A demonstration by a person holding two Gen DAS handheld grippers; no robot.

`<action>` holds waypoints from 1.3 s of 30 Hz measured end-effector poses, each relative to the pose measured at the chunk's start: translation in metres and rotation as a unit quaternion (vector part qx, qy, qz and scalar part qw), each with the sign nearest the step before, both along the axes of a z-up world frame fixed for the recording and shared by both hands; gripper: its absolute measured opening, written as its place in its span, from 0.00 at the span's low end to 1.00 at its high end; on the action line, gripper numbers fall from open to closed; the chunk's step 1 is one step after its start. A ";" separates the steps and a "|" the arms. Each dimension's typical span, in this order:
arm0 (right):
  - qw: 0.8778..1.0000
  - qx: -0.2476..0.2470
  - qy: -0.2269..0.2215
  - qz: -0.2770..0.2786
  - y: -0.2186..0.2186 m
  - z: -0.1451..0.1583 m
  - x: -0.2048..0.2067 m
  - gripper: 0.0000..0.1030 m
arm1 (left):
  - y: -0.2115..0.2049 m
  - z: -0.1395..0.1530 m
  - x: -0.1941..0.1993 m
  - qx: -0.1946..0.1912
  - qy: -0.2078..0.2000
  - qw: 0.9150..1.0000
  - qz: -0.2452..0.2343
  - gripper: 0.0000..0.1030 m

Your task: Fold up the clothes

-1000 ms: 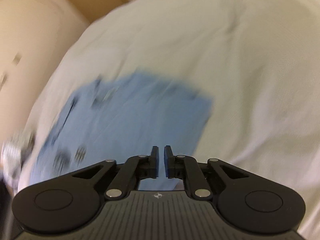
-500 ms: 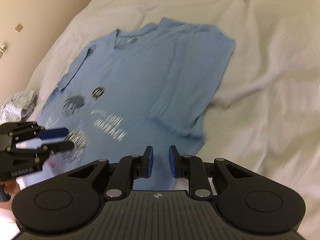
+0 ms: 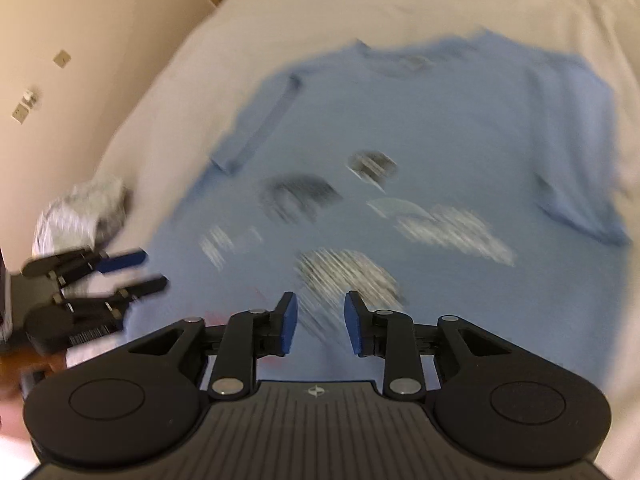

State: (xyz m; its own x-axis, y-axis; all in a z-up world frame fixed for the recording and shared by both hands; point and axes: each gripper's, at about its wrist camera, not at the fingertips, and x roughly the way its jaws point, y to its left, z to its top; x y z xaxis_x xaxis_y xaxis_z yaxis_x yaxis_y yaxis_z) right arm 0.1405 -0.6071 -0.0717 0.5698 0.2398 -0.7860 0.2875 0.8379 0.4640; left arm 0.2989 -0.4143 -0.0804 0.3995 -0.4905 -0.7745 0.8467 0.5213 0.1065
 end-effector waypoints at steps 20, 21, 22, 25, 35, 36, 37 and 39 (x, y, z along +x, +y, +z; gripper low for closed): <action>0.866 -0.369 -0.006 0.336 0.176 -0.052 0.226 0.36 | 0.060 -0.044 0.080 -0.105 0.108 0.988 0.026 0.38; 0.857 -0.384 -0.007 0.344 0.179 -0.055 0.228 0.34 | 0.059 -0.043 0.079 -0.107 0.109 0.988 0.026 0.38; 0.848 -0.397 -0.007 0.351 0.181 -0.058 0.229 0.31 | 0.059 -0.042 0.078 -0.107 0.108 0.988 0.025 0.38; 0.830 -0.427 -0.001 0.359 0.181 -0.061 0.229 0.09 | 0.055 -0.035 0.075 -0.119 0.102 0.988 0.014 0.38; 0.783 -0.490 -0.029 0.382 0.174 -0.054 0.209 0.00 | 0.023 -0.038 0.081 -0.124 0.114 0.984 -0.049 0.39; 0.785 -0.488 -0.029 0.380 0.171 -0.054 0.208 0.00 | 0.019 -0.040 0.083 -0.123 0.116 0.984 -0.054 0.39; 0.788 -0.486 -0.029 0.377 0.168 -0.054 0.206 0.00 | 0.015 -0.043 0.086 -0.126 0.121 0.983 -0.057 0.39; 0.793 -0.482 -0.033 0.371 0.163 -0.052 0.205 0.00 | 0.009 -0.047 0.092 -0.131 0.122 0.982 -0.063 0.39</action>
